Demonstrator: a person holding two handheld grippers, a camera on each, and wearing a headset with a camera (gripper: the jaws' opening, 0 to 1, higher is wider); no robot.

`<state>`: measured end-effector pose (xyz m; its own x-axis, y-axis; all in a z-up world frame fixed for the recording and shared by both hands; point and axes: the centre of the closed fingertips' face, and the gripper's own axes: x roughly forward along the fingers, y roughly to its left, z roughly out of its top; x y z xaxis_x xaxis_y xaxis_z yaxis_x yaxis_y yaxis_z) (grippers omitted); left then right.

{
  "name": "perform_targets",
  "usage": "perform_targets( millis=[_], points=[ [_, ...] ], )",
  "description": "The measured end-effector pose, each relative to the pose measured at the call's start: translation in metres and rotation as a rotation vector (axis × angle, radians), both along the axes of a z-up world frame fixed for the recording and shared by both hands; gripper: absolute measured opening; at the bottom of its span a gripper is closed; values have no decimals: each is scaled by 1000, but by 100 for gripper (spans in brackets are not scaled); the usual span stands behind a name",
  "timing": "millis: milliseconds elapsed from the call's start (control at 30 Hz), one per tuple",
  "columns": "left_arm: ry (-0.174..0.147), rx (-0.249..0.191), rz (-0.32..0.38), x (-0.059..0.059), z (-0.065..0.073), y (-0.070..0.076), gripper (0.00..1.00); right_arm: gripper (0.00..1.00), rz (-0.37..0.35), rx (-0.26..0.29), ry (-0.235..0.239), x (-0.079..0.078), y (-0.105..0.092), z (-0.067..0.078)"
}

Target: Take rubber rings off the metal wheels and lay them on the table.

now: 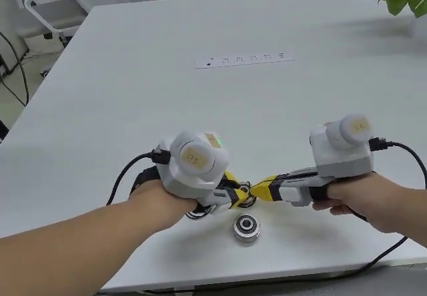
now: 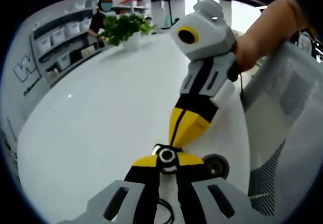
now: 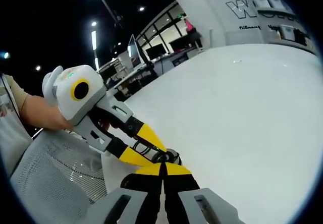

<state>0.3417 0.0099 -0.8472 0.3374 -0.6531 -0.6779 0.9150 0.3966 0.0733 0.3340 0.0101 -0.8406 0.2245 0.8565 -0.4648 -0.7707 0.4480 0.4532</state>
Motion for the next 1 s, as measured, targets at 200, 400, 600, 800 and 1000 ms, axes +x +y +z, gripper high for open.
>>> perform_targets(
  millis=[200,400,600,800,1000],
  points=[
    [-6,-3,1,0,0,0,11,0,40,50,0,-6,10,11],
    [-4,-9,5,0,1,0,12,0,34,40,0,-4,8,8],
    [1,-9,8,0,1,0,12,0,22,-22,-12,1,-1,-6],
    [0,-9,5,-1,1,0,13,0,22,-14,-18,4,2,-4],
    [26,-11,2,-4,3,2,20,0,17,-6,-20,3,3,-1]
  ],
)
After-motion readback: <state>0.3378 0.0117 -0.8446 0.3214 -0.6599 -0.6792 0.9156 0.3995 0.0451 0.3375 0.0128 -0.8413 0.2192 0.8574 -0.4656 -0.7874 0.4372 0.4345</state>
